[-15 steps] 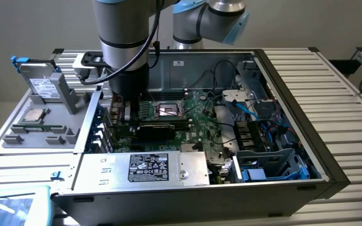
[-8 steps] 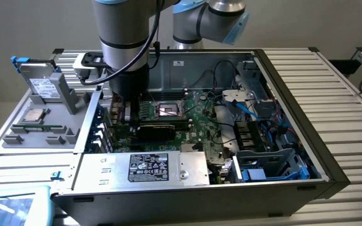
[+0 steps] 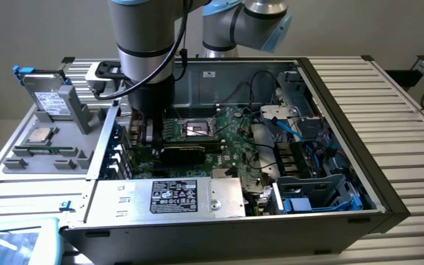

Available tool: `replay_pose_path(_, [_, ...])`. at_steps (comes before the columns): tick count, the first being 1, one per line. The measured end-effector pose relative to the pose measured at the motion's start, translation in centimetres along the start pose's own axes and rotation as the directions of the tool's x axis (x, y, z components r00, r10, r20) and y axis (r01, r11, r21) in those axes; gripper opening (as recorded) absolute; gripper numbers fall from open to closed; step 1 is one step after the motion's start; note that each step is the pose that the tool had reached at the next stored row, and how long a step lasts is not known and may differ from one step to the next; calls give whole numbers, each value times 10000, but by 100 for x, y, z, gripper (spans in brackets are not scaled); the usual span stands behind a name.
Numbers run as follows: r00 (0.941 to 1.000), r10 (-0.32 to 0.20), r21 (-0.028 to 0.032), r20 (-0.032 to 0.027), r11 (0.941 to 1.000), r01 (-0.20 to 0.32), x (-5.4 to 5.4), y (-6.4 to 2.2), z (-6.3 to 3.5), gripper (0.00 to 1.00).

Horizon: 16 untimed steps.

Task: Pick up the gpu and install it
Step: 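Press down on the gpu until it lock into place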

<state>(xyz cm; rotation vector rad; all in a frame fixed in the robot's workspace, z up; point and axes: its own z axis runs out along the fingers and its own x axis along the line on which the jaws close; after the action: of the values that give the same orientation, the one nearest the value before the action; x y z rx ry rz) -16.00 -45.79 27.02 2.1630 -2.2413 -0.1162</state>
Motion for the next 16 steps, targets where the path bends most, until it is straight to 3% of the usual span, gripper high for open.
replay_pose_path(16, [10000, 0, -4, -7, 10000, 0, -19, 7, 1, 12])
